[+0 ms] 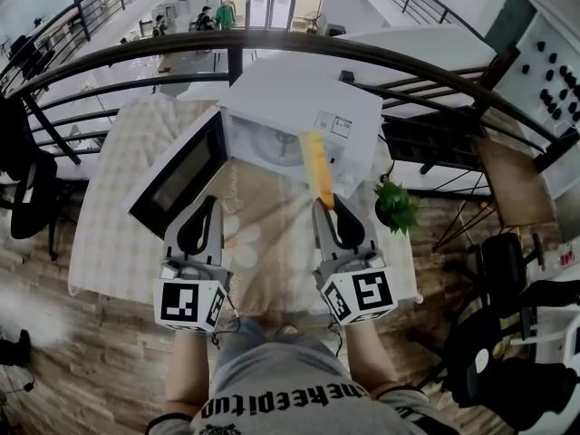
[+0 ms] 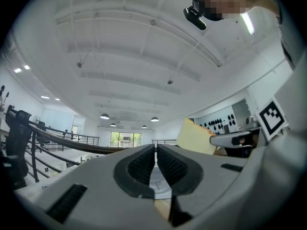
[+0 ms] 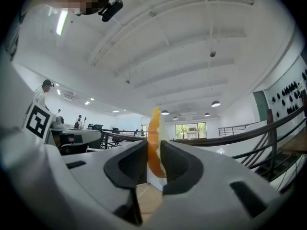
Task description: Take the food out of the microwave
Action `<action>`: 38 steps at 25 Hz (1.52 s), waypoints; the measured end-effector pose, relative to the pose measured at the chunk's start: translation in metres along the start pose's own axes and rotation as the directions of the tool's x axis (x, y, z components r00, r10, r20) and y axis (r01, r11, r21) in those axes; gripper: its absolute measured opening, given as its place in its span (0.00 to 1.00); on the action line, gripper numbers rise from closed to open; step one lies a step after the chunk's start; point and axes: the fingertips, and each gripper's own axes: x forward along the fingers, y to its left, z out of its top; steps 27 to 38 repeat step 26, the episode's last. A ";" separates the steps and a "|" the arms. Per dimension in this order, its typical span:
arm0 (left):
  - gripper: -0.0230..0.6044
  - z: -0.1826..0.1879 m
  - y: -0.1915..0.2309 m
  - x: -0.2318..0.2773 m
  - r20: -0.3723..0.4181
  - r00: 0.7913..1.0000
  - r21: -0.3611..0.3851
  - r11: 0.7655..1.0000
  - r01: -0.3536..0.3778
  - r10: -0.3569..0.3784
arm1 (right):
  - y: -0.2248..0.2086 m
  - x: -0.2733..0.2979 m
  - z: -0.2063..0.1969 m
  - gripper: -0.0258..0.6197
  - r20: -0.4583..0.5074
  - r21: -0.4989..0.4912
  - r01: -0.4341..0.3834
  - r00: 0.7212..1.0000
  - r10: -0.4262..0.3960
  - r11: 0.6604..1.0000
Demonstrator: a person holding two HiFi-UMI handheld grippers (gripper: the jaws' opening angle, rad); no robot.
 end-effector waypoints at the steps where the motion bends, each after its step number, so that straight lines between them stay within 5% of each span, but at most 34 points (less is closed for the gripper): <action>1: 0.06 0.001 -0.001 -0.001 0.002 1.000 0.000 1.000 -0.002 0.002 | 0.000 -0.002 0.001 0.18 0.005 -0.001 0.002 1.000 -0.002 1.000; 38: 0.06 0.001 -0.020 -0.002 0.014 1.000 -0.004 1.000 -0.018 0.018 | -0.013 -0.016 0.007 0.18 0.052 0.010 -0.008 0.999 0.008 1.000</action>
